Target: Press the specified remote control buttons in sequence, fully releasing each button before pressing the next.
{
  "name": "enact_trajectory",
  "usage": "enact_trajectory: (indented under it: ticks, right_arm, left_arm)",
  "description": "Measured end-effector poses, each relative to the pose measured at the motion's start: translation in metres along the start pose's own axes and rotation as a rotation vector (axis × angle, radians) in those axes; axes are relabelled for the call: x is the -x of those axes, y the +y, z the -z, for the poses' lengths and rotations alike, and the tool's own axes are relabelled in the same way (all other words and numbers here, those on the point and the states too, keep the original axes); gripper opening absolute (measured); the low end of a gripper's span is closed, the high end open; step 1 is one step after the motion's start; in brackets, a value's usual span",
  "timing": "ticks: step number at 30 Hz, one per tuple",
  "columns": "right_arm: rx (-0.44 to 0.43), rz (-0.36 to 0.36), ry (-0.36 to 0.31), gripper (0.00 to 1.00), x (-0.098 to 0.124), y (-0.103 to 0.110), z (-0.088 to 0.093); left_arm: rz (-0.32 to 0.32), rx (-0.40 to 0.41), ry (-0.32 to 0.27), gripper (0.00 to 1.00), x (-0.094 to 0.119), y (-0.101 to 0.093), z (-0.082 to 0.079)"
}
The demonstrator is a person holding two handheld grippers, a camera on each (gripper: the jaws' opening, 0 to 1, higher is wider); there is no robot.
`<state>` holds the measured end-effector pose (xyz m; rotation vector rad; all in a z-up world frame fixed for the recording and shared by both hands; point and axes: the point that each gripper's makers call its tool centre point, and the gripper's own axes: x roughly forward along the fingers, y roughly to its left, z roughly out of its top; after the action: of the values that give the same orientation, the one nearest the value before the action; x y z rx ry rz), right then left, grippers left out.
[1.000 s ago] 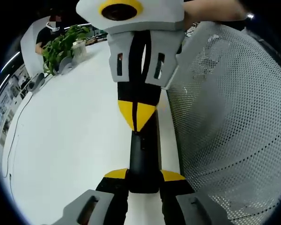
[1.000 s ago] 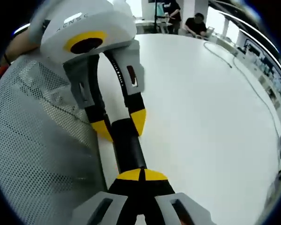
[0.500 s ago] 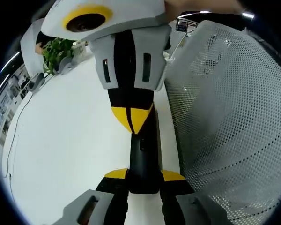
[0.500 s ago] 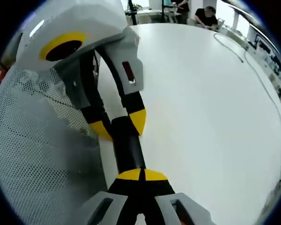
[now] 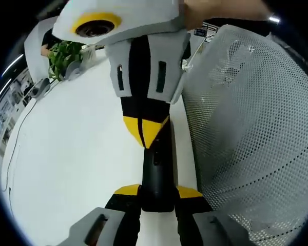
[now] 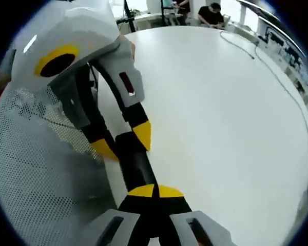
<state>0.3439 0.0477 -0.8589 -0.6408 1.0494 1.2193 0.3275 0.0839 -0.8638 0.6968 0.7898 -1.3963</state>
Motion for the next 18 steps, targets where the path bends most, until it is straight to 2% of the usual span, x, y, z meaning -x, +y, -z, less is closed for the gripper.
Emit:
enact_trajectory:
  ticks: [4, 9, 18]
  right_arm:
    - [0.056, 0.052, -0.048, 0.0, 0.002, 0.003, 0.0]
    - [0.082, 0.032, -0.09, 0.0, 0.005, 0.016, -0.006]
    - [0.147, 0.039, -0.073, 0.0, 0.0, 0.018, -0.004]
  left_arm:
    - [0.002, 0.017, -0.012, 0.26, 0.0, 0.0, 0.0]
    - [0.004, 0.023, -0.013, 0.26, 0.0, 0.0, -0.001]
    - [0.005, 0.028, -0.014, 0.26, 0.0, 0.001, -0.001]
